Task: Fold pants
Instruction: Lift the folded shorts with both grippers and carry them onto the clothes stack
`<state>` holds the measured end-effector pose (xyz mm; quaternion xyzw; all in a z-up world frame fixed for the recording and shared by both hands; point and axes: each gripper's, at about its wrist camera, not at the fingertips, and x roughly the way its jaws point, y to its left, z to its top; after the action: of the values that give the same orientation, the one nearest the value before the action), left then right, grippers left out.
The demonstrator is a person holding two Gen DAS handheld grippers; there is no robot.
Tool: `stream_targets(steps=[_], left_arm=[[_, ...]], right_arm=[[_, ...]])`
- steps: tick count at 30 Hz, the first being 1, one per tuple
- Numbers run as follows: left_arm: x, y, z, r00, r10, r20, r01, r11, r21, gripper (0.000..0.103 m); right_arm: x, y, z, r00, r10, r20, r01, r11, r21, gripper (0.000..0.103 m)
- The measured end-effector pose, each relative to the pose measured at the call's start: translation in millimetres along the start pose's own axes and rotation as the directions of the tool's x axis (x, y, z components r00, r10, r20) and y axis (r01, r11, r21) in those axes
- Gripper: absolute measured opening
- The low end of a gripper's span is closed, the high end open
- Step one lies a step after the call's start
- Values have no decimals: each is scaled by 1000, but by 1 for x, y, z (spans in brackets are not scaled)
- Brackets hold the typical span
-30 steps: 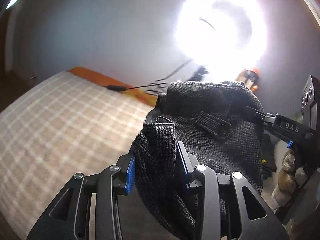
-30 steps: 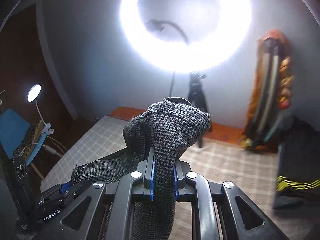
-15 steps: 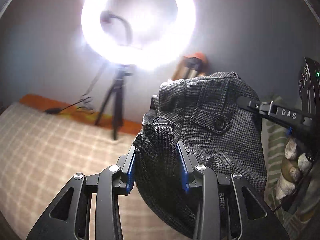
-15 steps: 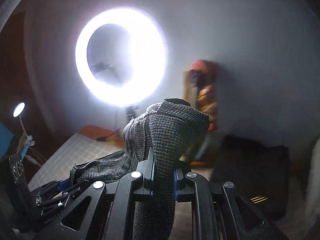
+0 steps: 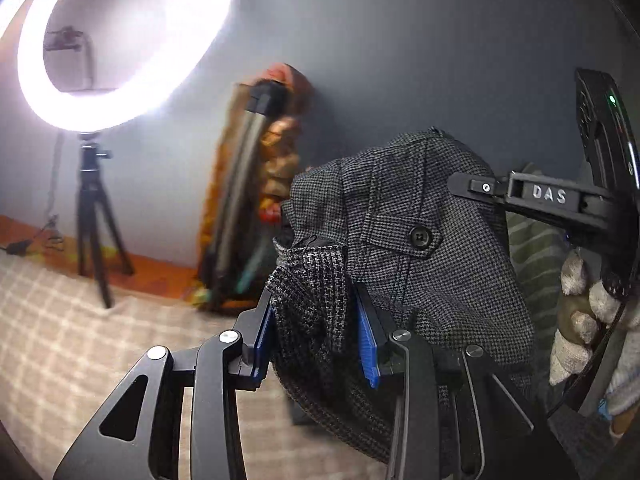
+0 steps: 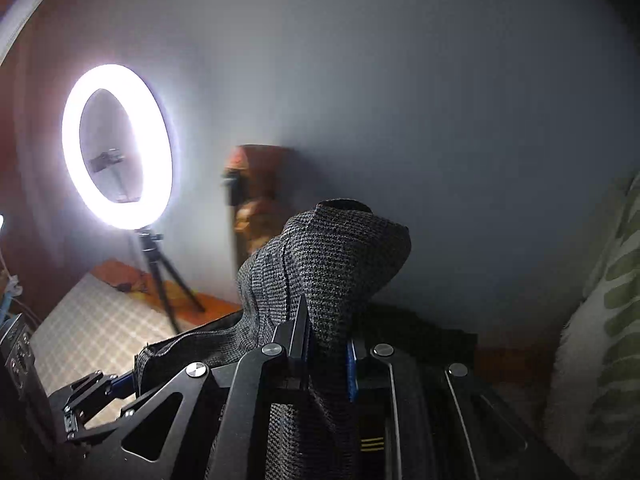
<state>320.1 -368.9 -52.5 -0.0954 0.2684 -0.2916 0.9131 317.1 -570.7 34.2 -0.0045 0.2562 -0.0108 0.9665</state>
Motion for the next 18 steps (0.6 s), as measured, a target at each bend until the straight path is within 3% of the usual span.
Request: stream_targets(steps=[4, 10, 15, 18], left_arm=[[29, -19, -7, 1000, 9, -13, -9, 1000, 19, 35], [71, -25, -29, 996, 25, -84, -26, 1000, -9, 35], [81, -21, -46, 990, 20, -137, -25, 999, -30, 35], [87, -17, -50, 983, 17, -183, -25, 999, -43, 42]], right_arm=[[23, -30, -2, 1000, -24, -11, 24, 1000, -1, 12], [76, -72, -21, 996, -21, -92, 24, 999, 33, 12], [107, -98, -40, 990, -33, -139, 44, 996, 78, 12], [118, -103, -47, 982, -63, -177, 78, 994, 80, 19]])
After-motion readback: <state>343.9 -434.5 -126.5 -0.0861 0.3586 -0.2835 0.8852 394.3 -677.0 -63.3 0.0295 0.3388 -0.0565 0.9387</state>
